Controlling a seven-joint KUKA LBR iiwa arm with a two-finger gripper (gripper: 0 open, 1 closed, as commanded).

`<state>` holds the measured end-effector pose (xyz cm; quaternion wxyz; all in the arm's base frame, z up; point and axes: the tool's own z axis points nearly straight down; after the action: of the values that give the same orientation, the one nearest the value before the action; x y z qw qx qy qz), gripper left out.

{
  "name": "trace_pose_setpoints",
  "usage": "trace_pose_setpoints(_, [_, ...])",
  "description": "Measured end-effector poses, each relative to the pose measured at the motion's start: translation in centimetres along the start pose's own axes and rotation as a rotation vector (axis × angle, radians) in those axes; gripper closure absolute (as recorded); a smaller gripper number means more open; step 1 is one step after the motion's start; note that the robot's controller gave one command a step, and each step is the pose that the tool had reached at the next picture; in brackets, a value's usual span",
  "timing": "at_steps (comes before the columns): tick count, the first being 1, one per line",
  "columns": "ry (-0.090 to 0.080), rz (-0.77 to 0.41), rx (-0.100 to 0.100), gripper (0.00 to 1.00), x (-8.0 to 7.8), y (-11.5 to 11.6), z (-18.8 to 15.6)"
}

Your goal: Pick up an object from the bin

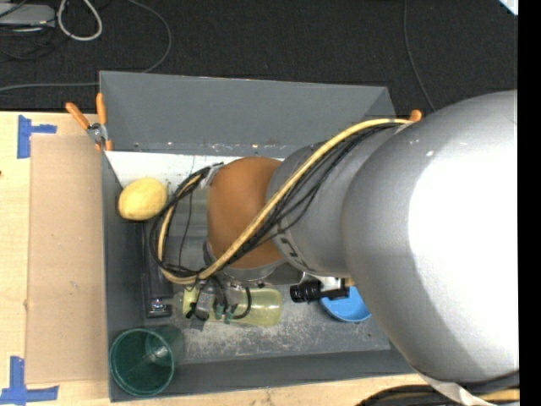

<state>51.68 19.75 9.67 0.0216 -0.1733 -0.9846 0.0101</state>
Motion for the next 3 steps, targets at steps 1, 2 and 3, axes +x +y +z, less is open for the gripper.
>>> trace_pose_setpoints(1, [-0.001, -0.002, -0.002, 1.0, 0.0, 0.0, -2.7])
trace_pose_setpoints(2, [0.004, -0.004, 0.002, 1.0, 0.2, -0.1, -3.6])
trace_pose_setpoints(3, [0.003, -0.004, 0.001, 1.0, 0.3, -0.3, -7.2])
